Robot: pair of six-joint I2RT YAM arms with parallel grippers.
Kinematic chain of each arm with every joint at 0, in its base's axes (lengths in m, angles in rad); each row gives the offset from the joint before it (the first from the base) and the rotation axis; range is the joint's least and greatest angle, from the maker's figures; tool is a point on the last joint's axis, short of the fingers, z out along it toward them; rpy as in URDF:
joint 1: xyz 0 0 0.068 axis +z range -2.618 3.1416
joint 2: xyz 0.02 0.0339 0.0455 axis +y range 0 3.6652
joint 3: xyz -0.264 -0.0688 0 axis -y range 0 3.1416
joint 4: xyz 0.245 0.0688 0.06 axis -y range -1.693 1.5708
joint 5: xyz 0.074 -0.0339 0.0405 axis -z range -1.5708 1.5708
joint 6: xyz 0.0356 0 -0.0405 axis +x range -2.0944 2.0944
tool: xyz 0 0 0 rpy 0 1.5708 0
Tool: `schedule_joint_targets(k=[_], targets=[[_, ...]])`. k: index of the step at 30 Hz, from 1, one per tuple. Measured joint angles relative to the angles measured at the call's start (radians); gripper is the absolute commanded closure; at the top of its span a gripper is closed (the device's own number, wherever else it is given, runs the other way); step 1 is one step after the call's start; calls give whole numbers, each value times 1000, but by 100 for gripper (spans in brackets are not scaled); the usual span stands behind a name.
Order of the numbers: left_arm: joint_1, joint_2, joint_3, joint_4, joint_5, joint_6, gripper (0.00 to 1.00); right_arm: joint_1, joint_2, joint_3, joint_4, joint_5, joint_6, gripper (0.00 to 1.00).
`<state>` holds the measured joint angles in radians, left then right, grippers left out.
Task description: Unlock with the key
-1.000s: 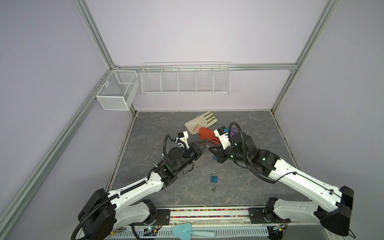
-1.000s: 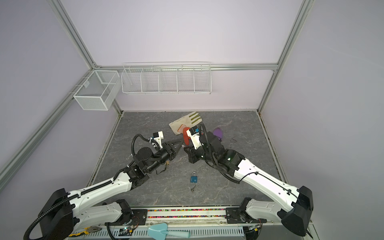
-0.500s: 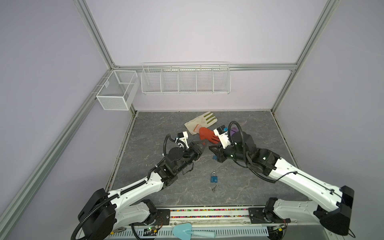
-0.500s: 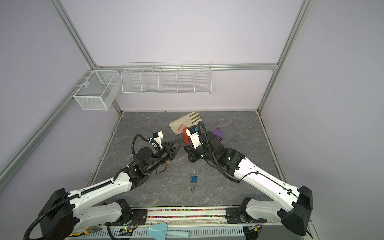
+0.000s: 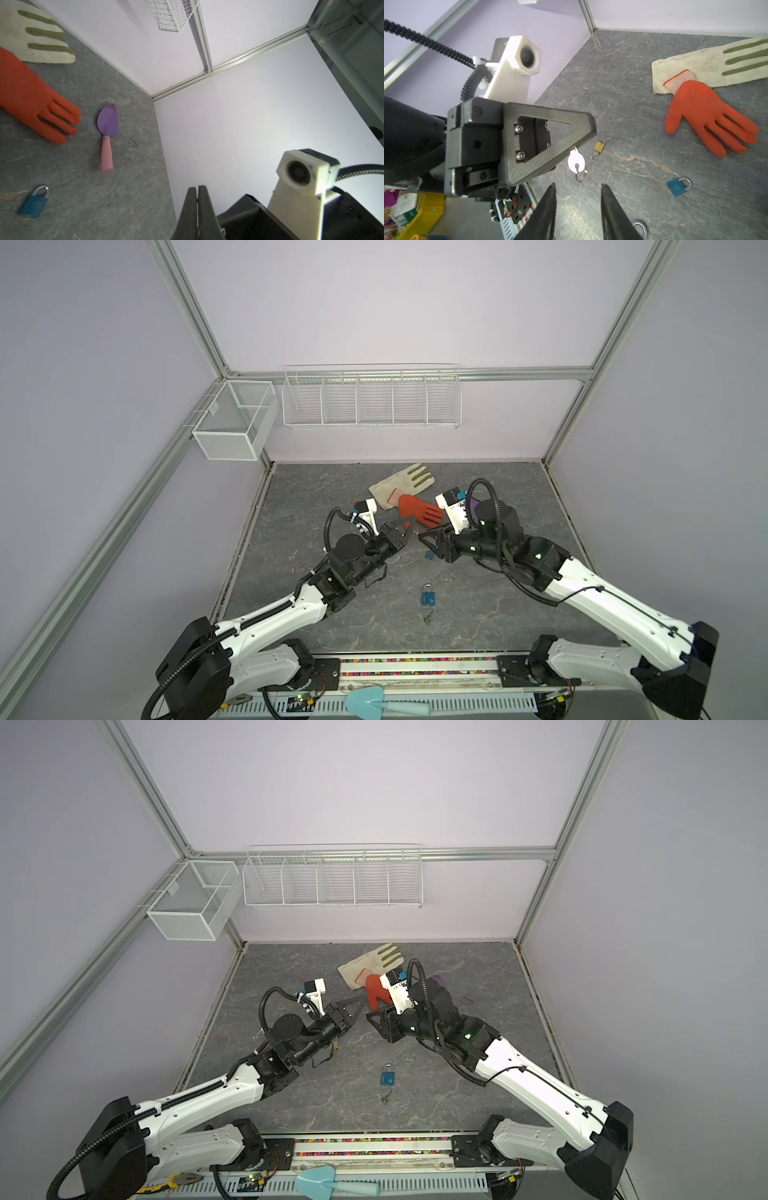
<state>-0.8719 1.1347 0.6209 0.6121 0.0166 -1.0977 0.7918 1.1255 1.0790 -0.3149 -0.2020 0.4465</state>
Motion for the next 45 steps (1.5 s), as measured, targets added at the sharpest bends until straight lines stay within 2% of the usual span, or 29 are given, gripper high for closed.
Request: schedule_joint_targets(k=[7,15,25,36,45], targets=[[0,30,30,156,71,114,100,-145,-48,-94,169,-235,156,55],[0,110,79,287,145,141,100,-156,-50,-133,344,-374,260,58],[0,134,90,341,191,141,100,-161,-50,-142,423,-390,301,67],[0,134,90,348,193,141,100,-167,-50,-143,463,-390,313,78],[0,134,90,348,193,141,100,-167,-50,-143,471,-391,313,81]])
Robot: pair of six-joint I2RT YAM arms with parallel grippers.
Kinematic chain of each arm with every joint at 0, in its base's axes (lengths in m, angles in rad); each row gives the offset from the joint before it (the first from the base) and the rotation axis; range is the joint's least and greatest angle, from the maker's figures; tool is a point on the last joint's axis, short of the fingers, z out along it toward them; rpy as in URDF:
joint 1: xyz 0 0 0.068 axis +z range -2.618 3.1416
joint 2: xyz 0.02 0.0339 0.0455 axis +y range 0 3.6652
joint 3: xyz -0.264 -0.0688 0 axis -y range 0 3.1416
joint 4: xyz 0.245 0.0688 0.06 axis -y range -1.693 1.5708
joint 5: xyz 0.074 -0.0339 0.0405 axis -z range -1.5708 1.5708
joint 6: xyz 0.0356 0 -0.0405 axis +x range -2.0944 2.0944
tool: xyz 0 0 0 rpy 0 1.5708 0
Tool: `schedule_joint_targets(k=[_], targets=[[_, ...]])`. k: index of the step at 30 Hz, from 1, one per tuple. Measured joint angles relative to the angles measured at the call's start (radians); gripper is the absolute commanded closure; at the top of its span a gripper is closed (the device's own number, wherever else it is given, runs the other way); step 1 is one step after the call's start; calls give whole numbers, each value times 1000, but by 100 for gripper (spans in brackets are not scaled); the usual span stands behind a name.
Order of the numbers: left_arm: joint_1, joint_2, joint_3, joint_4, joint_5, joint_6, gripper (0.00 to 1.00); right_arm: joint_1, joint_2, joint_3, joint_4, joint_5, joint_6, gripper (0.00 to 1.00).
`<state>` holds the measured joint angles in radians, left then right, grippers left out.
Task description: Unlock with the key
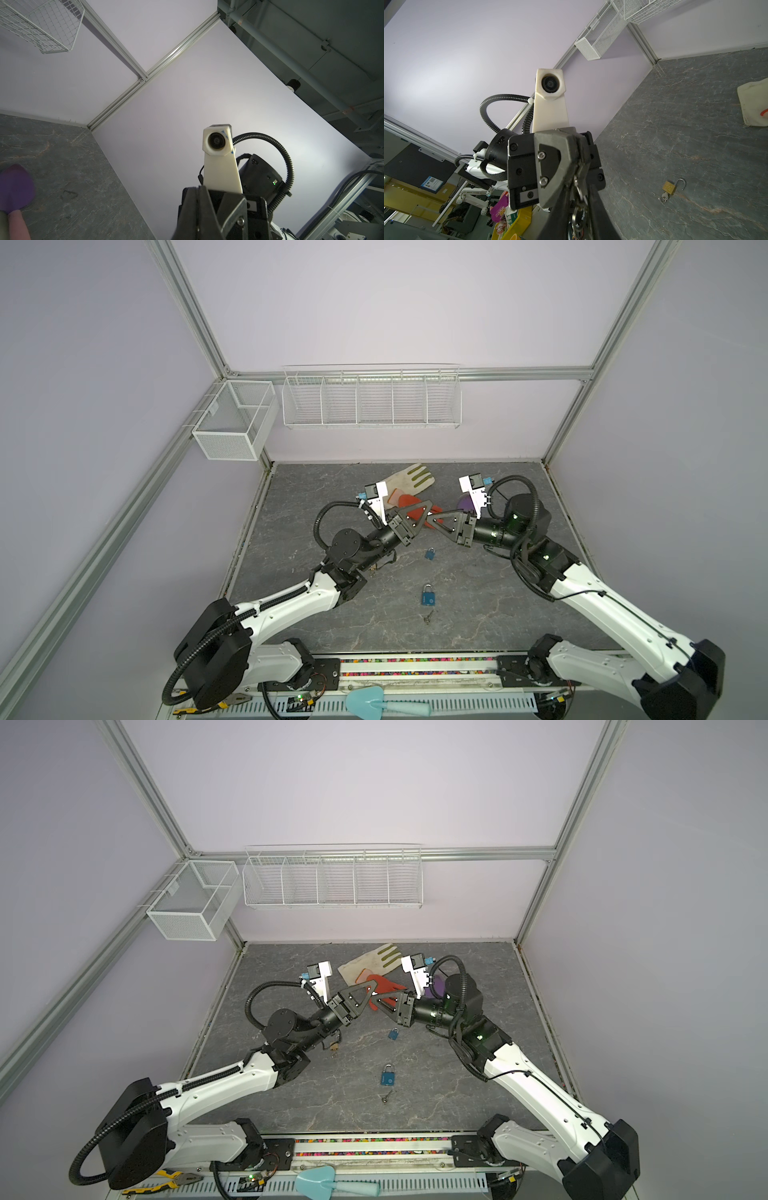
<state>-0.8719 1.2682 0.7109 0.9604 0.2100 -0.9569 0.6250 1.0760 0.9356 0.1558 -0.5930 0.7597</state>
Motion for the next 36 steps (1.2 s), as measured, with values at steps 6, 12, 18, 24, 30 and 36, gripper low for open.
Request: schedule_joint_targets(k=[6,12,18,24,30,36], targets=[[0,0,0,-1,0,0,100,-1,9,0,2,-5,-1,85],[0,0,0,-1,-1,0,100,-1,9,0,7,-7,-4,90],[1,0,0,-2,-3,0,100,-1,9,0,4,-6,-13,94],[1,-5,0,-25,-3,8,100,-2,8,0,-15,-1,-29,94],[0,-15,0,-62,-3,21,79,-2,1,2,-58,10,-58,94],[1,-68,4,-129,-31,53,56,-35,1,7,-154,28,-101,94]])
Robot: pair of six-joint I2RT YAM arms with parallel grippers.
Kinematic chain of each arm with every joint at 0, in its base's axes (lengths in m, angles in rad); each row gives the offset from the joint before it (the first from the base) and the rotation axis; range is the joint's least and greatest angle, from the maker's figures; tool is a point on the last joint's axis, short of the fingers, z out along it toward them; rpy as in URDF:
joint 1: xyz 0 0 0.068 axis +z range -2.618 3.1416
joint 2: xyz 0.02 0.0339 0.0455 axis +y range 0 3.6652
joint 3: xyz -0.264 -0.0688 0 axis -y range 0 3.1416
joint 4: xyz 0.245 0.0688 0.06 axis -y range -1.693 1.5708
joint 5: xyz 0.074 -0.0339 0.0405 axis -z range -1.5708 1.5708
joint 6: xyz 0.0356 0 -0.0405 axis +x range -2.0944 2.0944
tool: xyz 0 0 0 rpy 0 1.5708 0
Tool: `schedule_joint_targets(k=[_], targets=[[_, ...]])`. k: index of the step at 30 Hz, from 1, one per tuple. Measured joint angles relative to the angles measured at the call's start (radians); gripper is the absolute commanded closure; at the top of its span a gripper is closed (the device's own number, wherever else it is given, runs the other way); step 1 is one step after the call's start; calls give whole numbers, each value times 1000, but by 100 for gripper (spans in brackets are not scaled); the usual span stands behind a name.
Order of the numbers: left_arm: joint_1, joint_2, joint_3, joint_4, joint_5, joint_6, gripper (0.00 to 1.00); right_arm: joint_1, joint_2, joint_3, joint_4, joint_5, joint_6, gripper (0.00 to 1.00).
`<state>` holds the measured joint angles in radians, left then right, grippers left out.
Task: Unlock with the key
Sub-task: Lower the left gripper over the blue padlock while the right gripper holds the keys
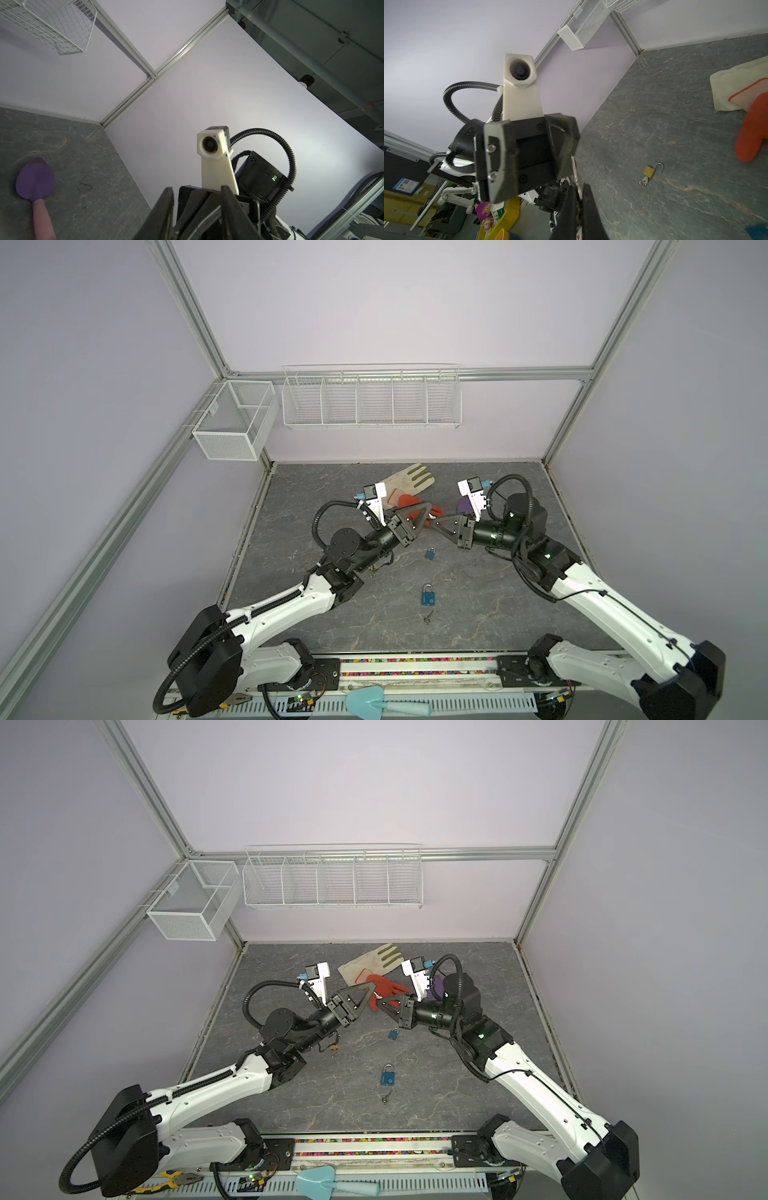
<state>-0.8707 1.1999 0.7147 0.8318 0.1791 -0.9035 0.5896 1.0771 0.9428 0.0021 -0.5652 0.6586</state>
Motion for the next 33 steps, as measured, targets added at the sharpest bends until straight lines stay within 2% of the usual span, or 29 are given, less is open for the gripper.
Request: schedule_joint_targets(k=[4,8,12,18,23,33], targets=[[6,-69,41,-139,-36,36,53,-42,0,-1,-60,5,-17,94],[14,-97,163,-422,-106,117,52,-87,-5,-8,-120,15,-41,94],[15,-64,283,-670,-160,192,51,-119,-8,-28,-187,49,-75,94],[15,82,385,-935,-196,275,50,-122,-12,-92,-293,120,-126,94],[15,274,478,-1103,-201,335,48,-124,20,-156,-327,134,-128,94],[-16,612,678,-1320,-225,469,47,-138,100,-213,-344,131,-128,94]])
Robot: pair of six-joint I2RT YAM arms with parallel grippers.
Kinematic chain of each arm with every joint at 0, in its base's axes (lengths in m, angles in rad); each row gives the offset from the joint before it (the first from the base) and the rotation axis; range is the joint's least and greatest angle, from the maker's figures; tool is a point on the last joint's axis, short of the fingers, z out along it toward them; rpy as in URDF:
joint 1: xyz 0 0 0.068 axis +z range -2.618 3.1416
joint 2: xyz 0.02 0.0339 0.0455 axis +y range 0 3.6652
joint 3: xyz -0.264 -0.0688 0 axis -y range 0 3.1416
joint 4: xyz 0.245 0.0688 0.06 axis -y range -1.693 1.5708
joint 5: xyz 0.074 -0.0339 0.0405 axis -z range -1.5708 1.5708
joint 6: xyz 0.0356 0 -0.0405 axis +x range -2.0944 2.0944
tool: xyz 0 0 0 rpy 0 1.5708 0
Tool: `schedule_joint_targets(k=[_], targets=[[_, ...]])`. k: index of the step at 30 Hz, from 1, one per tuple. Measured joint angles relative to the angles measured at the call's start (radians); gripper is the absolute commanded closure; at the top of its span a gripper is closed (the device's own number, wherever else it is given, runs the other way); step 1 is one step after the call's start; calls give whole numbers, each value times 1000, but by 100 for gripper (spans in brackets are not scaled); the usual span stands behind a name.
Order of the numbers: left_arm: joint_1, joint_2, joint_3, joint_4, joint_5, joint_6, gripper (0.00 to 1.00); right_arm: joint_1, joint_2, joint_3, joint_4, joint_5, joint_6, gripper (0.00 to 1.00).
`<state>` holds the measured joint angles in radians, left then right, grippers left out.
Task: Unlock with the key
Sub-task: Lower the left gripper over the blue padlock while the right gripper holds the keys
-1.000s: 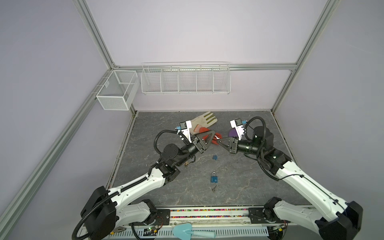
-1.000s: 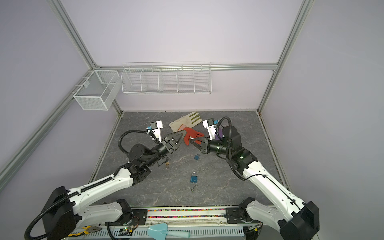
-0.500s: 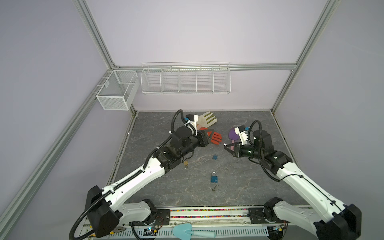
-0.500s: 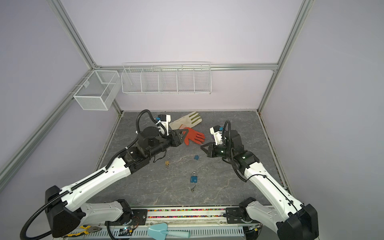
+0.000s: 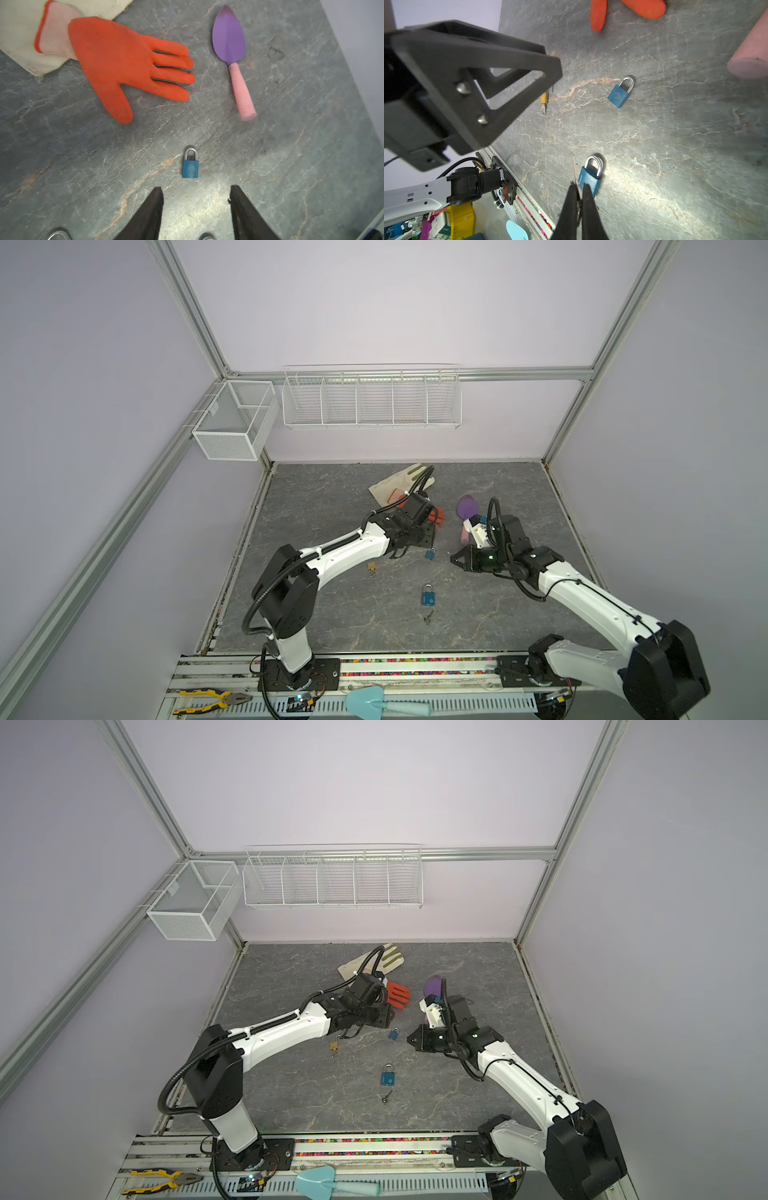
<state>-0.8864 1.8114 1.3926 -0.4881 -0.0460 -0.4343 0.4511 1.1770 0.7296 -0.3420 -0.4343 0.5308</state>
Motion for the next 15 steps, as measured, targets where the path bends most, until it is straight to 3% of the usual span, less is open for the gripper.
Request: schedule_joint_targets(k=[5,15], targets=[[-23,164,130,-89,-21,35,47,-8,6,-20,-25,6,2,94],[-68,354,315,-230,-96,58,49,-11,-18,-35,-66,69,4,94]])
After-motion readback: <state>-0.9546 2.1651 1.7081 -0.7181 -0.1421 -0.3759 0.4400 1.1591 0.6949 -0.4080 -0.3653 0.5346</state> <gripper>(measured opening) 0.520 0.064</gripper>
